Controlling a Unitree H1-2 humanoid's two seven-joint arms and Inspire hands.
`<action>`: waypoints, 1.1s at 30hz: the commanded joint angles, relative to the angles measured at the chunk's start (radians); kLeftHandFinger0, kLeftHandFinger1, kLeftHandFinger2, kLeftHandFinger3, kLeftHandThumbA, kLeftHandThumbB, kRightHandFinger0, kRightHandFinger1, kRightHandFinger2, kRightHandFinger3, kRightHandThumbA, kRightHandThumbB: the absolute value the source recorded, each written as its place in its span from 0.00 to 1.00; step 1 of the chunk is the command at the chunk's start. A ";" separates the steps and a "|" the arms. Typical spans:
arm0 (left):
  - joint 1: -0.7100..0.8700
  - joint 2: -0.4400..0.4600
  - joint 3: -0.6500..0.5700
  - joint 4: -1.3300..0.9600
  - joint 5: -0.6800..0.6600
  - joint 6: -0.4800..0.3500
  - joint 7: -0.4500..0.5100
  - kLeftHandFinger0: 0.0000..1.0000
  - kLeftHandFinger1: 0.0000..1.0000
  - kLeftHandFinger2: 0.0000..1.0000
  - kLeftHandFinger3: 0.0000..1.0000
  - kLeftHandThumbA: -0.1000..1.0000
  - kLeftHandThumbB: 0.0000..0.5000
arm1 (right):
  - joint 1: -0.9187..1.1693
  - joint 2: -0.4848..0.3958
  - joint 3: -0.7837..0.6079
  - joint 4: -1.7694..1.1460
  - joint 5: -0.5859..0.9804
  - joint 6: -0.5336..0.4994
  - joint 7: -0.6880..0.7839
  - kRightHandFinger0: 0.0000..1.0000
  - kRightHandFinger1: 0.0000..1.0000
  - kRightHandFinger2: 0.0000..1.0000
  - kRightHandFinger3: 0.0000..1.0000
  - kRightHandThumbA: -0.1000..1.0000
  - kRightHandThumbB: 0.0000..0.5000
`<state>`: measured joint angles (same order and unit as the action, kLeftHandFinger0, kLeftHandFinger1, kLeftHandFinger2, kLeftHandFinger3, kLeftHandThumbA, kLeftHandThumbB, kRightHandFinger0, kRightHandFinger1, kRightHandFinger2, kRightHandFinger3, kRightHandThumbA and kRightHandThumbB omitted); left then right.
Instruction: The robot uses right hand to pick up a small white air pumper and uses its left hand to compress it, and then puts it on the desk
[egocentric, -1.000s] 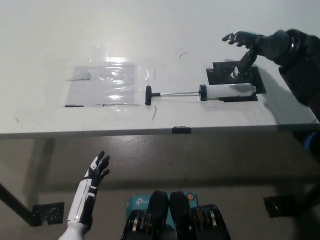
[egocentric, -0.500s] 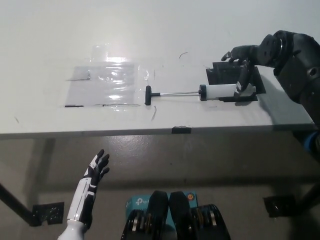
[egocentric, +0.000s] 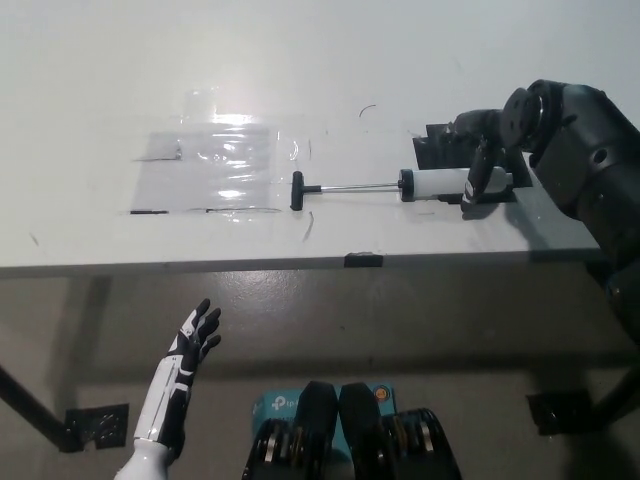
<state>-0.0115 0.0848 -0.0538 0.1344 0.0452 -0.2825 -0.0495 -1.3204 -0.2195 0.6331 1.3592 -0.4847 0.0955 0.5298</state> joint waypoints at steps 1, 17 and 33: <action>-0.016 0.010 0.004 -0.032 -0.016 -0.008 -0.016 1.00 1.00 1.00 1.00 1.00 0.03 | -0.087 0.001 -0.015 -0.001 -0.017 -0.002 -0.033 1.00 1.00 1.00 1.00 0.98 0.71; -0.021 0.016 0.007 -0.029 -0.007 -0.015 -0.020 1.00 1.00 1.00 1.00 1.00 0.00 | -0.082 0.030 -0.045 0.013 -0.008 0.013 -0.062 1.00 1.00 1.00 1.00 0.95 0.79; -0.023 0.020 0.006 -0.038 -0.004 -0.005 -0.020 1.00 1.00 1.00 1.00 1.00 0.00 | -0.047 0.061 -0.011 0.049 -0.066 0.097 -0.128 0.51 0.56 0.70 1.00 0.57 0.63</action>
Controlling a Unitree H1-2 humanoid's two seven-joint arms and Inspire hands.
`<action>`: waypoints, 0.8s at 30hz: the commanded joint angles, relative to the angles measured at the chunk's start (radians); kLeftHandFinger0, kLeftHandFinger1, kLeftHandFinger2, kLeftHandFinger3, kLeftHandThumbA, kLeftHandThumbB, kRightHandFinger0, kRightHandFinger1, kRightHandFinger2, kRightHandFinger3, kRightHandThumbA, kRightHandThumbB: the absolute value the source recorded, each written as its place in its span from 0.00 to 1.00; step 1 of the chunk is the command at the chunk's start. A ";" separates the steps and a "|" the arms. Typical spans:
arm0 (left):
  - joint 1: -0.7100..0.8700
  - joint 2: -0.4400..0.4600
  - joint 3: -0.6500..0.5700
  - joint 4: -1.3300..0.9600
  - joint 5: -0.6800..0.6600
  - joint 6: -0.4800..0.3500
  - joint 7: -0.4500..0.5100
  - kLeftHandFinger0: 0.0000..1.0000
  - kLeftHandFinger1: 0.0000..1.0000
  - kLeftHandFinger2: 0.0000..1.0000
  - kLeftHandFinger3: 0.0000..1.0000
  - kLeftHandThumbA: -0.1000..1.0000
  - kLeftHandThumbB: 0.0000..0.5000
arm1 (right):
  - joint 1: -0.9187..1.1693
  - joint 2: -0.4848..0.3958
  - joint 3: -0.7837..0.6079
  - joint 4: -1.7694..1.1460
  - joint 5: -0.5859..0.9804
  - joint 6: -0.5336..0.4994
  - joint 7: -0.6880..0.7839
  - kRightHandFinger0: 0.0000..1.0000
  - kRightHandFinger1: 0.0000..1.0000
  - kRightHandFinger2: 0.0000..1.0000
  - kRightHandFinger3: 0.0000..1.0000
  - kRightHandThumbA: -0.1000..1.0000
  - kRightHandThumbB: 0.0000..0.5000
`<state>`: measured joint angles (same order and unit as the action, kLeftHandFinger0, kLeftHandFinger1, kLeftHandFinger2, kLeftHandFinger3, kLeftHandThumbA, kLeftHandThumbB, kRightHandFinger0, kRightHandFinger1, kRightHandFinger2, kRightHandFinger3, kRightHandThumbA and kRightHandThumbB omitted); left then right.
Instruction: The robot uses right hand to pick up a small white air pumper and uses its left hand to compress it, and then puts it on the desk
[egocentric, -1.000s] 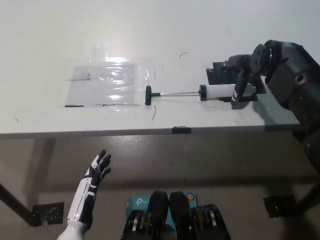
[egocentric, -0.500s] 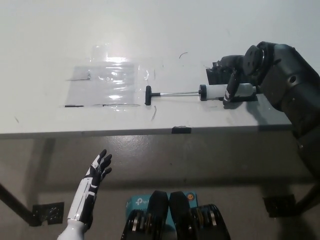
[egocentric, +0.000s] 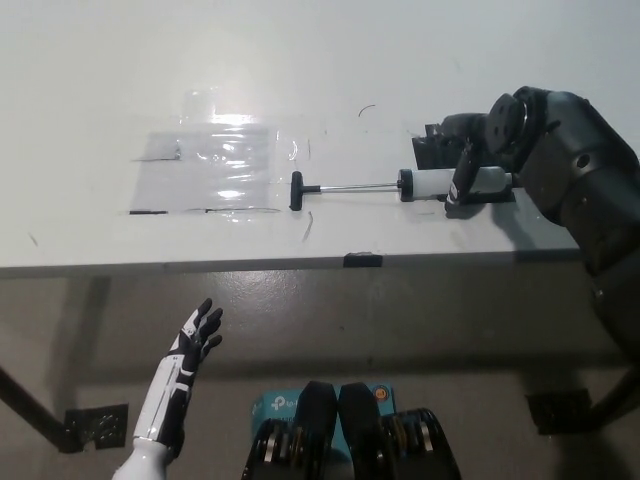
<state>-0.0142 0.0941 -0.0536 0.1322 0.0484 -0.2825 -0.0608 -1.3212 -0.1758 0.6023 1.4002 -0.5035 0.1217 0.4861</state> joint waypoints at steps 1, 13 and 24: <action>-0.022 0.011 0.005 -0.036 -0.005 -0.006 -0.008 1.00 1.00 1.00 1.00 1.00 0.00 | -0.026 0.015 0.033 0.002 -0.063 0.030 -0.142 0.36 0.48 0.59 0.90 0.35 0.52; -0.025 0.021 0.010 -0.041 -0.032 0.007 -0.021 1.00 1.00 1.00 1.00 1.00 0.05 | 0.098 0.019 -0.087 -0.002 0.014 -0.082 -0.469 0.13 0.59 0.90 0.85 0.00 0.26; -0.044 0.030 0.015 -0.036 -0.039 0.004 -0.028 1.00 1.00 1.00 1.00 1.00 0.07 | 0.105 -0.007 -0.152 -0.011 0.022 -0.186 -0.539 0.08 0.50 0.79 0.74 0.00 0.38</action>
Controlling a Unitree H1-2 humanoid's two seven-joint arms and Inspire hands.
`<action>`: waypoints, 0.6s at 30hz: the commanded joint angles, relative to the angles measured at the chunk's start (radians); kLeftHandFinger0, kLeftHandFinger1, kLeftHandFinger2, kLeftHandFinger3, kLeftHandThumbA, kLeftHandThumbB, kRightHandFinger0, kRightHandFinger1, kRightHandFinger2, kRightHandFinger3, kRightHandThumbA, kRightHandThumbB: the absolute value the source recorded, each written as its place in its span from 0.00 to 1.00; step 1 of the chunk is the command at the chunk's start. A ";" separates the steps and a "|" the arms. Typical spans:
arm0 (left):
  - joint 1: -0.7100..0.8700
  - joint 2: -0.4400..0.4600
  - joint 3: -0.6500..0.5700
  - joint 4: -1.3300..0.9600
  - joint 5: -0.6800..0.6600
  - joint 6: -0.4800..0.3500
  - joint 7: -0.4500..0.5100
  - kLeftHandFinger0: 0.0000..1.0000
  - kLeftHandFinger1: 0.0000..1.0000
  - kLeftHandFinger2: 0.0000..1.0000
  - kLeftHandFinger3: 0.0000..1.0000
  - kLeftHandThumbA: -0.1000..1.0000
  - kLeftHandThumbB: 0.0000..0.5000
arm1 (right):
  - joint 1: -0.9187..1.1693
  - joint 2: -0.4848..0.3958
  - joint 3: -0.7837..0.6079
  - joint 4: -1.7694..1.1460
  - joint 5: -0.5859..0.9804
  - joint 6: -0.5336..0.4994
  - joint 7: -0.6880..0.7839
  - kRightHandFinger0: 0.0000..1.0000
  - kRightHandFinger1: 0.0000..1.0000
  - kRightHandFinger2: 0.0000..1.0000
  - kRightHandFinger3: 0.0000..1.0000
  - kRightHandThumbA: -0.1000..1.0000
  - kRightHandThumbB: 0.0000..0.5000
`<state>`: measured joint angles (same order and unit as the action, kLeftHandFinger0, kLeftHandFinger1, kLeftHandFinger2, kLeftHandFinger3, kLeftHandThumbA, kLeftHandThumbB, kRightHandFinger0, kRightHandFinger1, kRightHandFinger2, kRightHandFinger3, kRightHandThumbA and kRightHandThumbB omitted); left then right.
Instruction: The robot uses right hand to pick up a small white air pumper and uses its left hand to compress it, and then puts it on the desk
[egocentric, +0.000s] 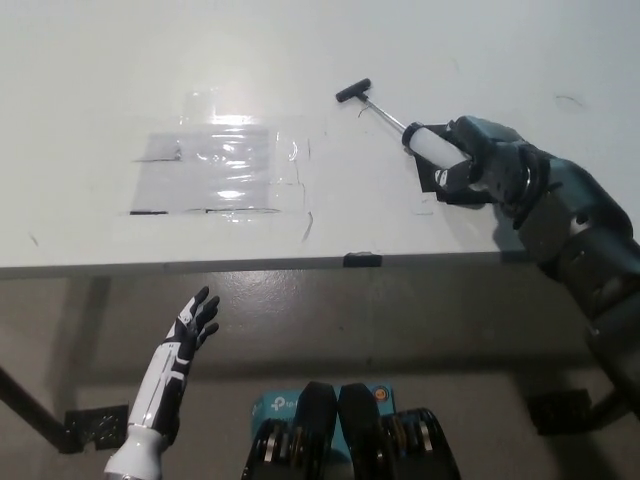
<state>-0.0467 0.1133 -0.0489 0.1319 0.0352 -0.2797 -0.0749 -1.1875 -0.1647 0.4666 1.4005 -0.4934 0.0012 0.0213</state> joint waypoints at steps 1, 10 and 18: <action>-0.011 0.010 0.012 -0.033 -0.034 0.004 -0.017 1.00 1.00 1.00 1.00 1.00 0.07 | -0.028 -0.019 -0.018 -0.014 0.011 -0.086 -0.088 0.07 0.49 0.79 0.74 0.00 0.39; -0.014 0.016 0.010 -0.036 -0.029 0.004 -0.016 1.00 1.00 1.00 1.00 1.00 0.06 | -0.042 -0.032 -0.018 -0.045 0.010 -0.143 -0.129 0.06 0.51 0.81 0.80 0.00 0.33; -0.014 0.015 0.008 -0.036 -0.030 0.003 -0.014 1.00 1.00 1.00 1.00 1.00 0.05 | -0.030 -0.070 -0.059 -0.120 0.030 -0.185 -0.130 0.09 0.56 0.84 0.87 0.00 0.30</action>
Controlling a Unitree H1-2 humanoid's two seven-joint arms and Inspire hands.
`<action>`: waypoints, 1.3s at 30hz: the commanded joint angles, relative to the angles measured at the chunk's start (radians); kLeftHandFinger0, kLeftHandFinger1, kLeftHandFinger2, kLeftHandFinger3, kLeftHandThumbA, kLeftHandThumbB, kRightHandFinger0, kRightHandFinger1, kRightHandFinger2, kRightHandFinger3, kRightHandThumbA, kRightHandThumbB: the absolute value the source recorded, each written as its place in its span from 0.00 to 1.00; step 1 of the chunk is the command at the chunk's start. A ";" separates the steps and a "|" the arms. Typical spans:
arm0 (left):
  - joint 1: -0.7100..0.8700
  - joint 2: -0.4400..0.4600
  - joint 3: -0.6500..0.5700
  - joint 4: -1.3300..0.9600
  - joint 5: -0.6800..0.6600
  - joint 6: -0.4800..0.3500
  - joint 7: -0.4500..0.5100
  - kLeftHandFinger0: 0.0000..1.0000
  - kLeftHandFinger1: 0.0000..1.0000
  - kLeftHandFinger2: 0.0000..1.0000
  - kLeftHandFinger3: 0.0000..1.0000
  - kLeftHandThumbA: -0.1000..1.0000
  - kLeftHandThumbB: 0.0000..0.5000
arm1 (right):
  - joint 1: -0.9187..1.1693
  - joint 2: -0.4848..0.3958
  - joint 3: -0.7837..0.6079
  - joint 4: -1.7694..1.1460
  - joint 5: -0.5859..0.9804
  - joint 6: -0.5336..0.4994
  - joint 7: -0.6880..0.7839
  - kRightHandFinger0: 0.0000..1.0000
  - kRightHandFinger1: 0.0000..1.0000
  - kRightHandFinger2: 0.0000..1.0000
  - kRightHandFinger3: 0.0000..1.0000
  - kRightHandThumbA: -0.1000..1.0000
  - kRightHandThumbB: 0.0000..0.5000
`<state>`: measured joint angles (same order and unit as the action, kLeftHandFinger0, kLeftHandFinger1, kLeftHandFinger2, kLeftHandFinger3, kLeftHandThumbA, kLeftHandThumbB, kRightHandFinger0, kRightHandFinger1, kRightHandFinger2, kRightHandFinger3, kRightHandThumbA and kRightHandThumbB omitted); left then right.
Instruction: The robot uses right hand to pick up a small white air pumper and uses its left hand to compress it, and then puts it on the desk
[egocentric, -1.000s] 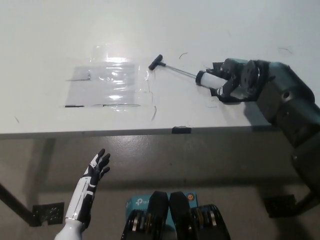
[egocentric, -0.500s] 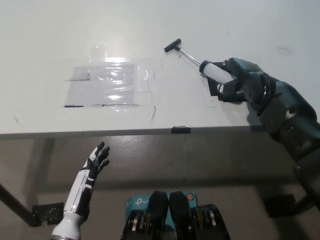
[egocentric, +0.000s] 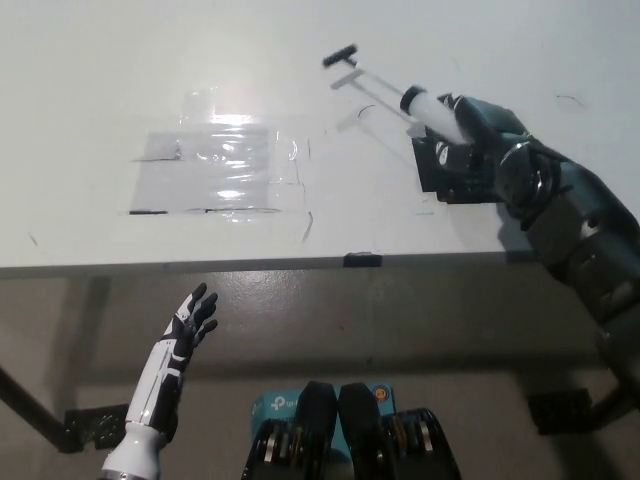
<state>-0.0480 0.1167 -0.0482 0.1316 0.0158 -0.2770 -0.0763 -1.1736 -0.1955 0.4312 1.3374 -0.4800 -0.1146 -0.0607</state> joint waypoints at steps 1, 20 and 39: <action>-0.014 0.011 0.008 -0.034 -0.014 -0.002 -0.013 1.00 1.00 1.00 1.00 1.00 0.05 | -0.040 -0.045 -0.026 -0.072 0.014 -0.070 -0.046 0.08 0.55 0.83 0.87 0.00 0.28; -0.023 -0.002 0.036 -0.162 -0.107 -0.003 -0.013 1.00 1.00 1.00 1.00 1.00 0.07 | 0.477 -0.262 -0.035 -1.279 -0.017 0.077 0.274 0.02 0.36 0.65 0.69 0.00 0.29; -0.056 -0.021 0.077 -0.223 -0.102 0.053 0.029 1.00 1.00 1.00 1.00 1.00 0.57 | 0.774 -0.290 -0.002 -1.776 -0.036 0.132 0.446 0.09 0.49 0.78 0.79 0.00 0.39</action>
<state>-0.0502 0.1019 -0.0239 0.0327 -0.0142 -0.2487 -0.0750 -0.3975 -0.4023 0.4161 -0.0728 -0.4886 -0.0509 0.1869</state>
